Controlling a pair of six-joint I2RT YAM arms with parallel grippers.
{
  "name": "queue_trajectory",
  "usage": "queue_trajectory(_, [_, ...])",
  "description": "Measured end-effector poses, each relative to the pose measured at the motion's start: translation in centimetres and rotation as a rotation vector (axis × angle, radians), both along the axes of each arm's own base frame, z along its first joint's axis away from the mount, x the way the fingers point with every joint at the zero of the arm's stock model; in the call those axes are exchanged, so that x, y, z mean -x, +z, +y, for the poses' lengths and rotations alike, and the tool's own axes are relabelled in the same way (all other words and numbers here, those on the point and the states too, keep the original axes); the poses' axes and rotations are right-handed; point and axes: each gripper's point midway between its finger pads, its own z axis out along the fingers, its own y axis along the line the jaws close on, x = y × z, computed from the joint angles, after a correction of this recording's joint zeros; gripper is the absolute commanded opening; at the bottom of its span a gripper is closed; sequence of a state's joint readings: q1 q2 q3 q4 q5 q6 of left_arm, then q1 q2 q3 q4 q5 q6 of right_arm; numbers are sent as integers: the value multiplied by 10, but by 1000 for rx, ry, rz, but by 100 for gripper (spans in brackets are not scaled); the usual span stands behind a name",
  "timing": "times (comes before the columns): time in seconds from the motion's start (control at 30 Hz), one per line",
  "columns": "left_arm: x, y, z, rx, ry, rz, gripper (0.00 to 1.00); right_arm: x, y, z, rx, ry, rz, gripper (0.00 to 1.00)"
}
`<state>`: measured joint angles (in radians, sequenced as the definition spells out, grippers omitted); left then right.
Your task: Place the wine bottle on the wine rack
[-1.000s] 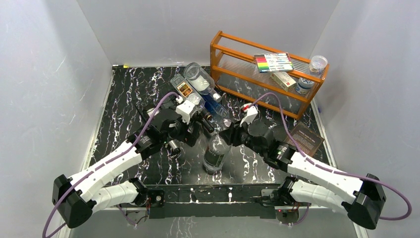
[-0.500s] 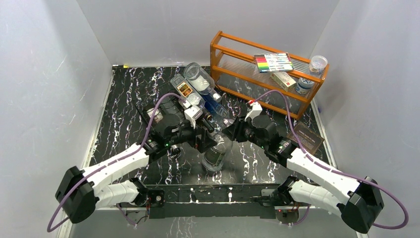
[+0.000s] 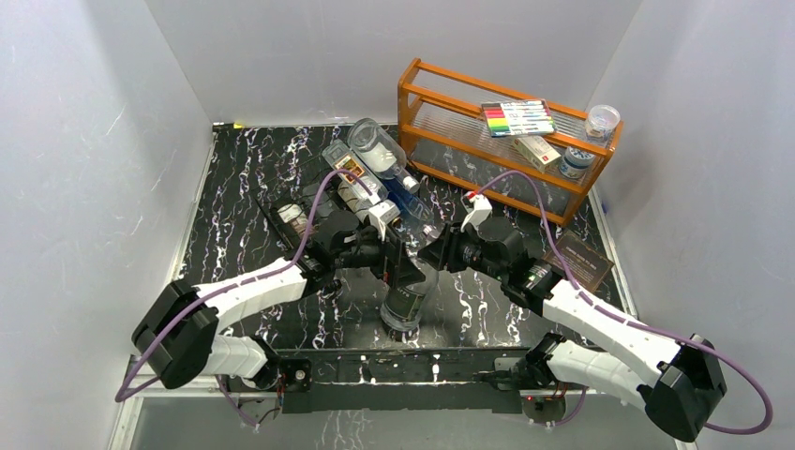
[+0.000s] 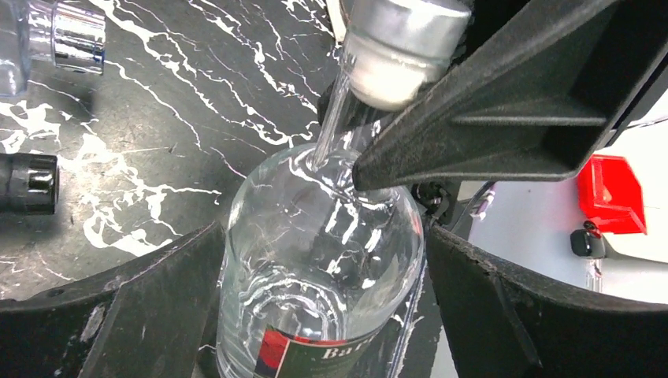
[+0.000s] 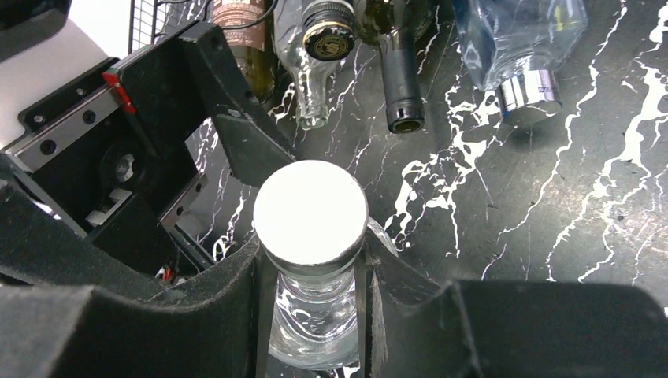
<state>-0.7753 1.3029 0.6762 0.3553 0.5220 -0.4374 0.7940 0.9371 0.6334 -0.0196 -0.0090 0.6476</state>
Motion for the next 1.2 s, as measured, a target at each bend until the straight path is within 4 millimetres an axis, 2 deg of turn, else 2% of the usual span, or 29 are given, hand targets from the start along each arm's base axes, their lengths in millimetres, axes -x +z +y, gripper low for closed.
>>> queue_trajectory(0.3, [3, -6, -8, 29, -19, 58, 98, 5, -1, 3, -9, 28, 9, 0])
queue_trajectory(0.47, [6, -10, -15, 17, -55, 15, 98, 5, -1, 1, -8, 23, 11, 0])
queue_trajectory(0.7, [17, -13, -11, -3, -165, -88, 98, 9, 1, 1, -5, 45, -1, 0])
queue_trajectory(0.8, [19, -15, -12, -12, -195, -84, 85, 11, 0, 1, -5, 52, 4, 1])
queue_trajectory(0.87, [18, -15, -14, -14, -197, -82, 72, 10, -1, 0, -4, 49, 9, 14])
queue_trajectory(1.03, [20, -12, -13, -28, -198, -117, 54, 15, 1, -1, 0, 66, 3, 41])
queue_trajectory(1.2, [24, -10, -10, -66, -239, -197, 48, 24, 9, -1, -11, 106, 2, 64])
